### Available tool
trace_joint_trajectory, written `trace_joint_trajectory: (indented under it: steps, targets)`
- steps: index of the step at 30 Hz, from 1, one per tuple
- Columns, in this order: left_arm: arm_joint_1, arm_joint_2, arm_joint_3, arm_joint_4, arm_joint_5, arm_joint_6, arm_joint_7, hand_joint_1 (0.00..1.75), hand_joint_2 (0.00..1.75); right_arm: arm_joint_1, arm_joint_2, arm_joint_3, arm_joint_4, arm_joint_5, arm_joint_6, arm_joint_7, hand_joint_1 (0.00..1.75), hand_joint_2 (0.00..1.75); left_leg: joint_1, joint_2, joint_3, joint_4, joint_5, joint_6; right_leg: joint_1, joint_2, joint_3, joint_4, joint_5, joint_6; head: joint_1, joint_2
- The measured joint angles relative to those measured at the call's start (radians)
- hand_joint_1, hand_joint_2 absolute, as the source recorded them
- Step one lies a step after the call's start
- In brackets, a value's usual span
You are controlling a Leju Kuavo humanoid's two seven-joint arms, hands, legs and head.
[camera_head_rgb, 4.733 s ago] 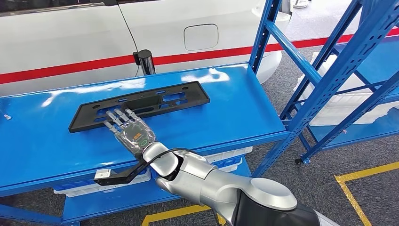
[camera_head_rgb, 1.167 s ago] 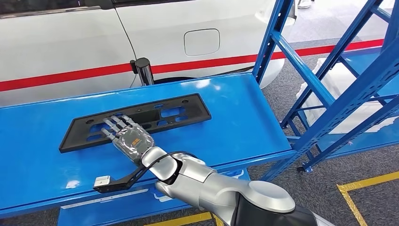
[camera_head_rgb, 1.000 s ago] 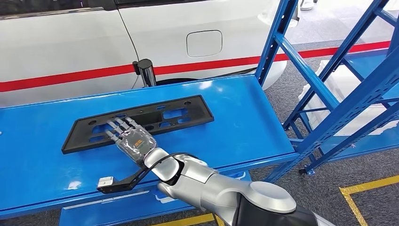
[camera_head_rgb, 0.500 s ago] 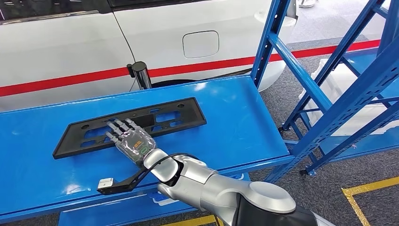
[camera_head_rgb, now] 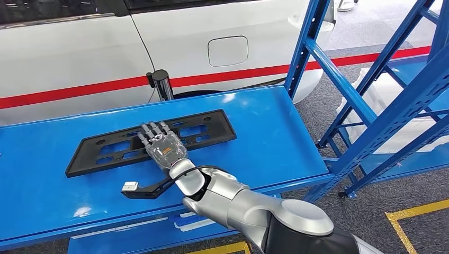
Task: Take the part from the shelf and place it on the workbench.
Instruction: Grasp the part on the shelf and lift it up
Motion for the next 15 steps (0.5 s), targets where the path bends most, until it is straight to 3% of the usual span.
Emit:
trace_joint_trajectory:
  steps: [15]
  targets:
    - [0.000, 0.004, -0.010, 0.000, -0.026, -0.022, 0.000, 0.00, 0.00, -0.022, 0.001, -0.013, 0.065, -0.020, 0.023, 0.027, 0.00, 1.75, -0.001, 0.000, 0.005, 0.000, 0.000, 0.000, -0.001, 0.000, 0.005, 0.000, 0.000, 0.000, 0.000, 0.000]
